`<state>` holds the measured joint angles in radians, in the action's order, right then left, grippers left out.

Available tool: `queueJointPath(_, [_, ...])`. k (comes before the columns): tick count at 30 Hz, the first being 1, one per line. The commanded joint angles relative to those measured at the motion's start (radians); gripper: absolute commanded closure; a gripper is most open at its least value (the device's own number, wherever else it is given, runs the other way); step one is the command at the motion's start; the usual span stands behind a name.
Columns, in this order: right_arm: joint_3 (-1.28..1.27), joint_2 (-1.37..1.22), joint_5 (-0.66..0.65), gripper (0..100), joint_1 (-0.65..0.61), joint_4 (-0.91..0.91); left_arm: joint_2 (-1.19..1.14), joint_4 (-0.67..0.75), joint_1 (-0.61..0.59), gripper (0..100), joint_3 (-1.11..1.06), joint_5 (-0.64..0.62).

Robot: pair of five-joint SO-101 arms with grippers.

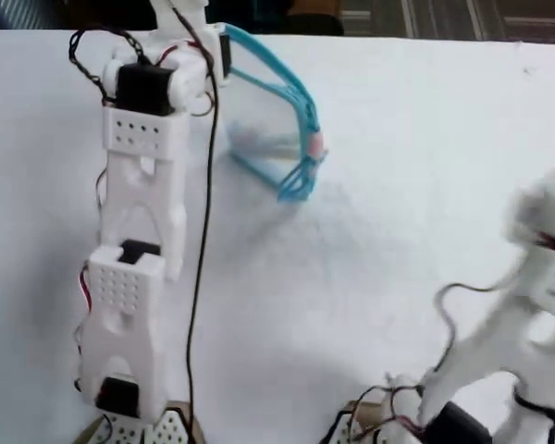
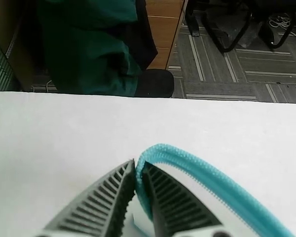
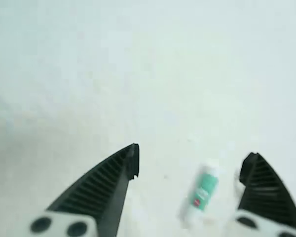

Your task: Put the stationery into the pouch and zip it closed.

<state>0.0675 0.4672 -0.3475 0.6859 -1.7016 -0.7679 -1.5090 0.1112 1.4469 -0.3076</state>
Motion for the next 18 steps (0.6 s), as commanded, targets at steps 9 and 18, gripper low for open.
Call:
queueJointPath(9, [-0.23,-0.157,-0.184,67.6,0.545,0.074,-0.035,-0.008,0.015,98,-0.002,-0.012])
queueJointPath(18, [-0.331,-0.358,-0.178,67.6,0.565,0.237,-0.031,-0.008,0.013,98,-0.002,-0.012])
